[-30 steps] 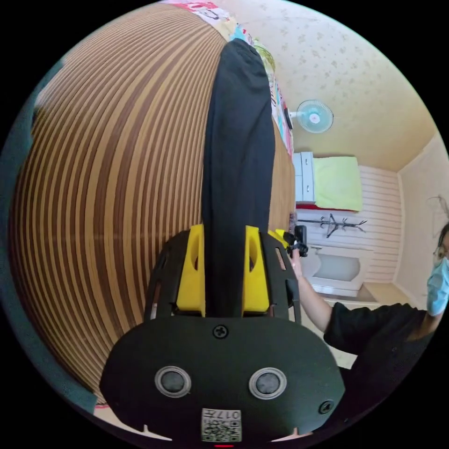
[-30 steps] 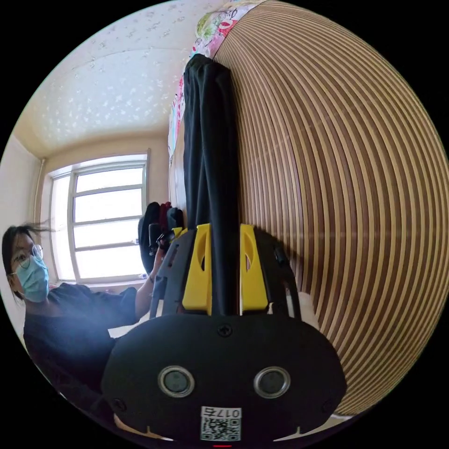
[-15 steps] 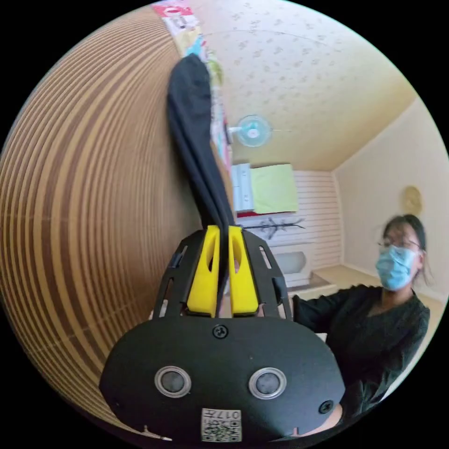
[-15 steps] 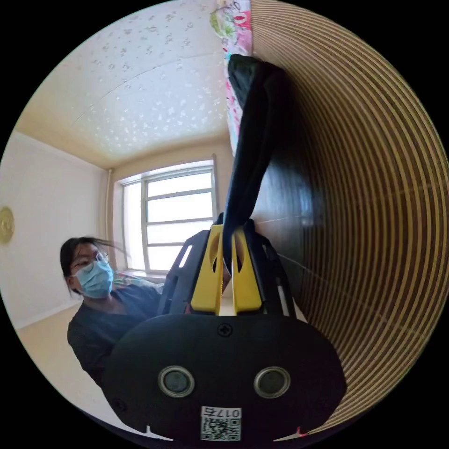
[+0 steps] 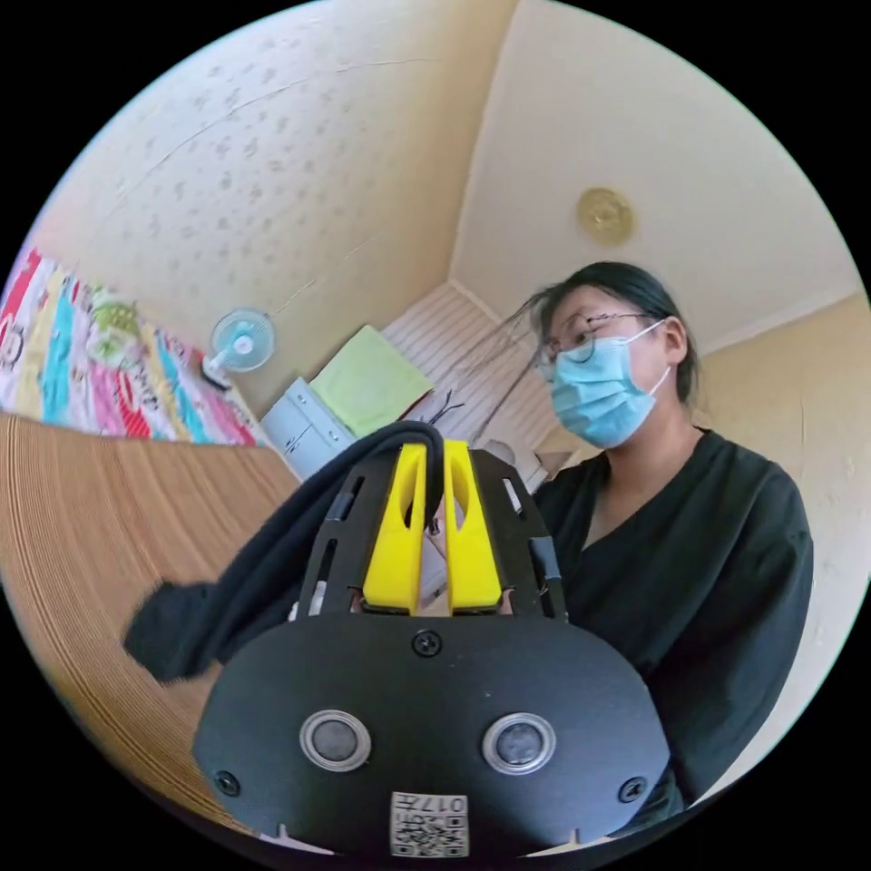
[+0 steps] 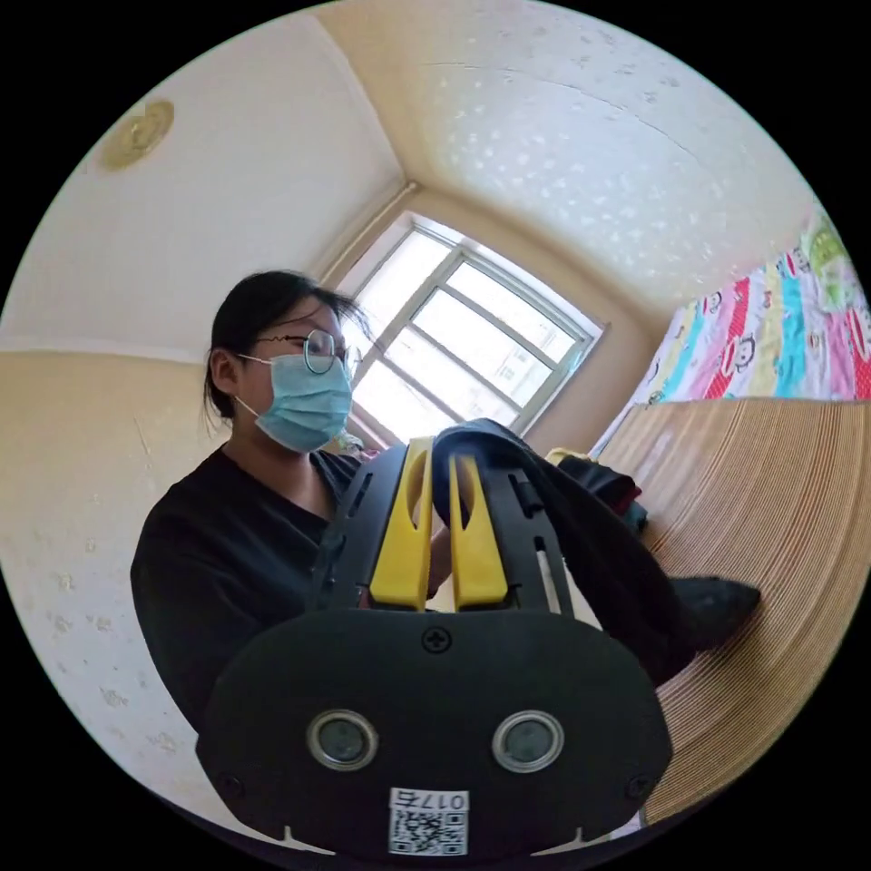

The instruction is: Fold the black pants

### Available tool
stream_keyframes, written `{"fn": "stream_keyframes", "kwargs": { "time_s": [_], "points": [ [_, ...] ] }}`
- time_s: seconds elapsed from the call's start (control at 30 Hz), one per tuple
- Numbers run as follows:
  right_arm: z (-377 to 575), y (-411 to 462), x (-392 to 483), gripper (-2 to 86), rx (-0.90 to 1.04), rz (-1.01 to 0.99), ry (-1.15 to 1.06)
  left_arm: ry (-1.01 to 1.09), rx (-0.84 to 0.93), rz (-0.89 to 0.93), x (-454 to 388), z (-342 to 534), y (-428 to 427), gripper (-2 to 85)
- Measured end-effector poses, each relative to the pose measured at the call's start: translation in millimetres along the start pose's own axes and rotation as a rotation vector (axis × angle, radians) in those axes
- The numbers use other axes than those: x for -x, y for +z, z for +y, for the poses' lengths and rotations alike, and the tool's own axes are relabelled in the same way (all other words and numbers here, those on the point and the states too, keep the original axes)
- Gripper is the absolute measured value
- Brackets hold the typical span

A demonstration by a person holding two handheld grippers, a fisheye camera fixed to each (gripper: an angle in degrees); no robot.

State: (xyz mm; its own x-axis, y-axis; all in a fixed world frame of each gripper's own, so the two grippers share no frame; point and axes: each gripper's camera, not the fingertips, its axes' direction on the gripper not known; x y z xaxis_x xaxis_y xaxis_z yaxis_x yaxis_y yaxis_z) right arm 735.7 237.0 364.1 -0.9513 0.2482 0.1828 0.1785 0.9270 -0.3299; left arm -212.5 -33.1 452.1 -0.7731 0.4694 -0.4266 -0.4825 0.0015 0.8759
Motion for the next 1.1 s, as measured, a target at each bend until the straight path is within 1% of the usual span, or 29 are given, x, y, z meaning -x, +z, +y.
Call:
{"fn": "stream_keyframes", "kwargs": {
  "time_s": [0.07, 0.1, 0.17, 0.2, 0.23, 0.27, 0.33, 0.4, 0.47, 0.5, 0.57, 0.63, 0.67, 0.7, 0.73, 0.77, 0.8, 0.83, 0.87, 0.9, 0.93, 1.0, 1.03, 1.1],
  "points": [
    [-27.6, 1.2, 35.4, 0.6, -0.012, 0.064, -0.047, -0.025, -0.026, -0.011, -15.2, -25.8, 10.2, 3.7],
    [-33.9, 1.1, 39.7, 0.6, -0.013, 0.090, -0.047, -0.064, -0.042, -0.031, -17.4, -40.0, 16.3, 3.7],
    [-53.6, 0.1, 37.7, 0.5, -0.008, 0.250, -0.017, -0.102, -0.043, -0.099, -10.8, -56.0, 24.4, 3.7],
    [-57.2, 0.7, 32.6, 0.5, 0.000, 0.309, -0.007, -0.172, -0.024, -0.154, 4.5, -63.4, 28.9, 3.7],
    [-63.6, 4.1, 15.6, 0.5, 0.030, 0.434, 0.031, -0.234, 0.003, -0.218, 24.1, -68.5, 33.9, 3.7],
    [-68.6, 8.6, -7.0, 0.4, 0.066, 0.529, 0.075, -0.254, 0.020, -0.257, 34.9, -70.4, 36.9, 3.7],
    [-75.3, 13.7, -46.6, 0.5, 0.108, 0.601, 0.136, -0.335, 0.073, -0.388, 83.5, -73.2, 45.6, 3.7],
    [-79.2, 16.5, -86.7, 0.5, 0.122, 0.636, 0.180, -0.365, 0.098, -0.438, 121.1, -71.7, 49.0, 3.7],
    [-75.3, 21.8, -126.7, 0.6, 0.135, 0.714, 0.231, -0.385, 0.120, -0.426, 156.9, -64.7, 51.2, 3.7],
    [-71.7, 23.8, -134.0, 0.7, 0.134, 0.725, 0.248, -0.399, 0.136, -0.431, 177.4, -54.7, 53.0, 3.8],
    [-42.4, 35.9, -158.7, 1.0, 0.158, 0.740, 0.330, -0.457, 0.185, -0.496, 197.4, -29.3, 56.8, 4.0],
    [-4.2, 47.2, -170.0, 1.4, 0.201, 0.749, 0.362, -0.479, 0.301, -0.587, 204.6, 23.2, 67.4, 4.2],
    [28.1, 53.4, -176.3, 1.7, 0.234, 0.738, 0.384, -0.489, 0.323, -0.595, 205.3, 40.3, 69.4, 4.3],
    [45.9, 55.4, -179.4, 1.9, 0.246, 0.724, 0.400, -0.535, 0.345, -0.590, 207.1, 77.7, 70.5, 4.4],
    [84.8, 57.5, -186.7, 2.5, 0.266, 0.685, 0.456, -0.603, 0.347, -0.574, 208.4, 116.5, 69.1, 4.6],
    [123.9, 59.0, -196.3, 3.1, 0.300, 0.641, 0.544, -0.642, 0.346, -0.566, 208.8, 136.6, 68.3, 4.6],
    [143.7, 59.8, -201.6, 3.6, 0.320, 0.626, 0.598, -0.737, 0.347, -0.568, 209.3, 175.6, 65.8, 5.0],
    [182.5, 61.8, -211.5, 4.5, 0.364, 0.622, 0.706, -0.836, 0.352, -0.612, 208.0, 209.8, 61.8, 5.5],
    [218.1, 64.0, -221.4, 6.0, 0.423, 0.627, 0.812, -0.882, 0.355, -0.648, 206.6, 224.2, 58.9, 5.9],
    [232.6, 64.2, -225.4, 6.8, 0.451, 0.638, 0.860, -0.947, 0.350, -0.704, 202.7, 245.1, 52.8, 6.4],
    [253.7, 62.8, -231.2, 8.2, 0.492, 0.669, 0.937, -0.977, 0.306, -0.707, 199.1, 256.6, 46.4, 6.6],
    [263.3, 59.2, -235.2, 10.5, 0.485, 0.655, 0.967, -0.987, 0.221, -0.677, 200.4, 257.7, 39.2, 7.8],
    [259.1, 55.9, -238.5, 12.3, 0.439, 0.628, 0.961, -0.973, 0.190, -0.666, 207.1, 249.9, 37.2, 9.2],
    [244.3, 53.0, -248.6, 15.2, 0.368, 0.604, 0.940, -0.928, 0.189, -0.673, 226.3, 228.5, 39.0, 11.5]
  ]
}}
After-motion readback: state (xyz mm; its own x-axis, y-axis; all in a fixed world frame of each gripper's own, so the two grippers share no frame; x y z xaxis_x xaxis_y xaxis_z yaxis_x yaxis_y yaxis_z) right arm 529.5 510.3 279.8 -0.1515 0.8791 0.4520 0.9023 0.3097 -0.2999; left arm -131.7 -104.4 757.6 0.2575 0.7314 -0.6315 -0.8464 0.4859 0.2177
